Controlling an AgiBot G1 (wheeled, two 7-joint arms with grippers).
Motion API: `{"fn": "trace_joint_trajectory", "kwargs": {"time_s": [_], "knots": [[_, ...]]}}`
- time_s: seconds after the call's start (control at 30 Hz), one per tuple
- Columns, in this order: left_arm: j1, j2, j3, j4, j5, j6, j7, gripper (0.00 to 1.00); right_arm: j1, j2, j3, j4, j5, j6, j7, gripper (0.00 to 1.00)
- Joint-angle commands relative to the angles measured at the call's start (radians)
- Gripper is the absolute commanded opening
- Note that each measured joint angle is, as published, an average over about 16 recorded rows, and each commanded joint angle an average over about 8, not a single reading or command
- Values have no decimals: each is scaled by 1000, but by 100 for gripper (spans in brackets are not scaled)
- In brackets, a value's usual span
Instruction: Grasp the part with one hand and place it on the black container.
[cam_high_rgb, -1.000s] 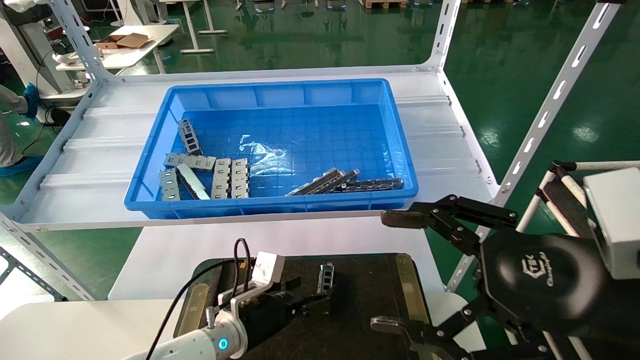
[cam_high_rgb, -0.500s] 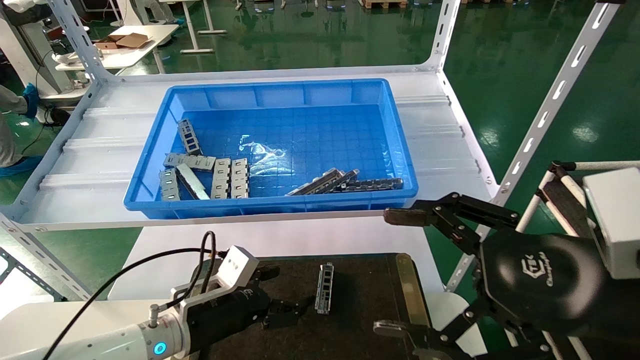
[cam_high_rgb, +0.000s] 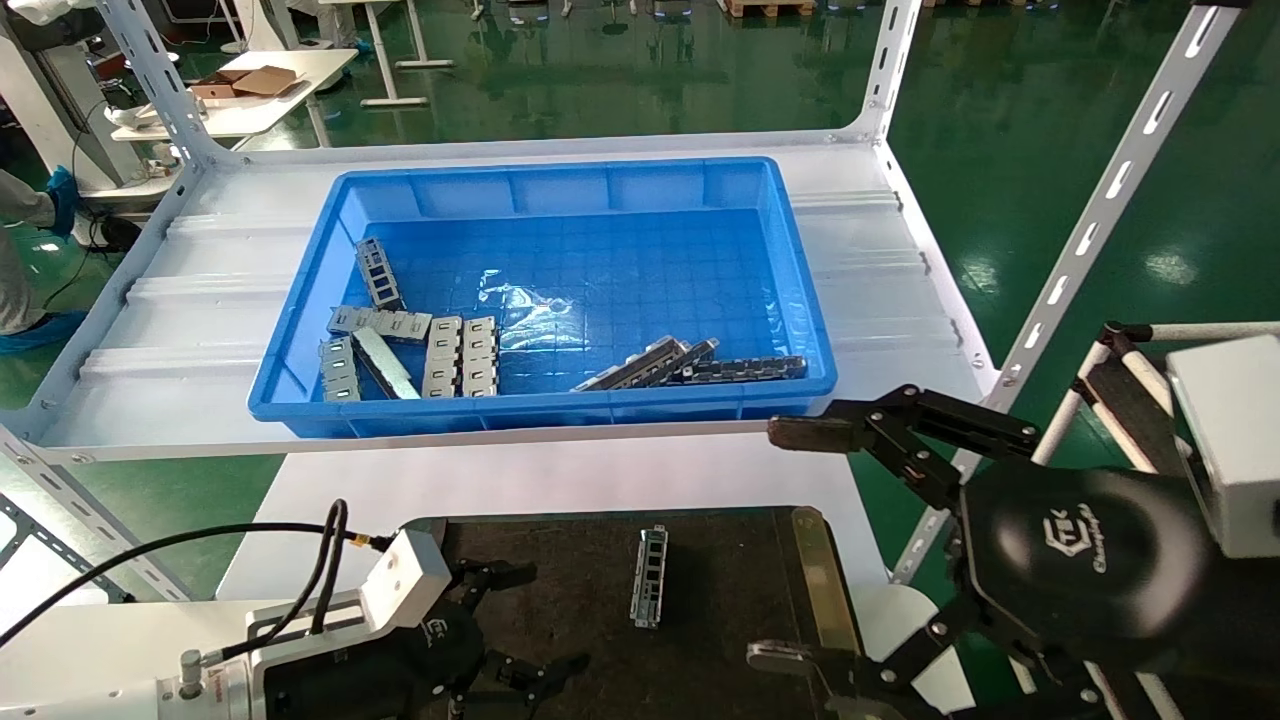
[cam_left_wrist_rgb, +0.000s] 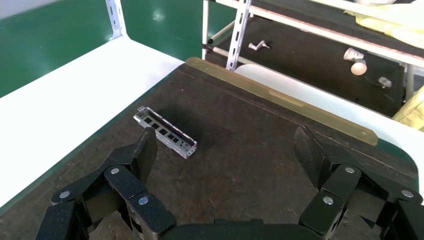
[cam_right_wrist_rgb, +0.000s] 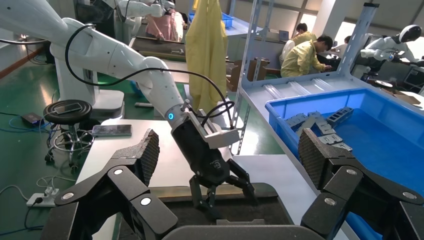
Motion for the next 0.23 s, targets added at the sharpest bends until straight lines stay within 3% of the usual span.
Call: {"fn": "trace_joint_trajectory", "kwargs": {"time_s": [0.03, 0.23], "knots": [[3, -9, -14, 17, -19, 39, 31, 100, 0, 0, 0, 0, 0, 0, 0, 100], [8, -22, -24, 30, -37, 75, 49, 100, 0, 0, 0, 0, 0, 0, 0, 100]]}}
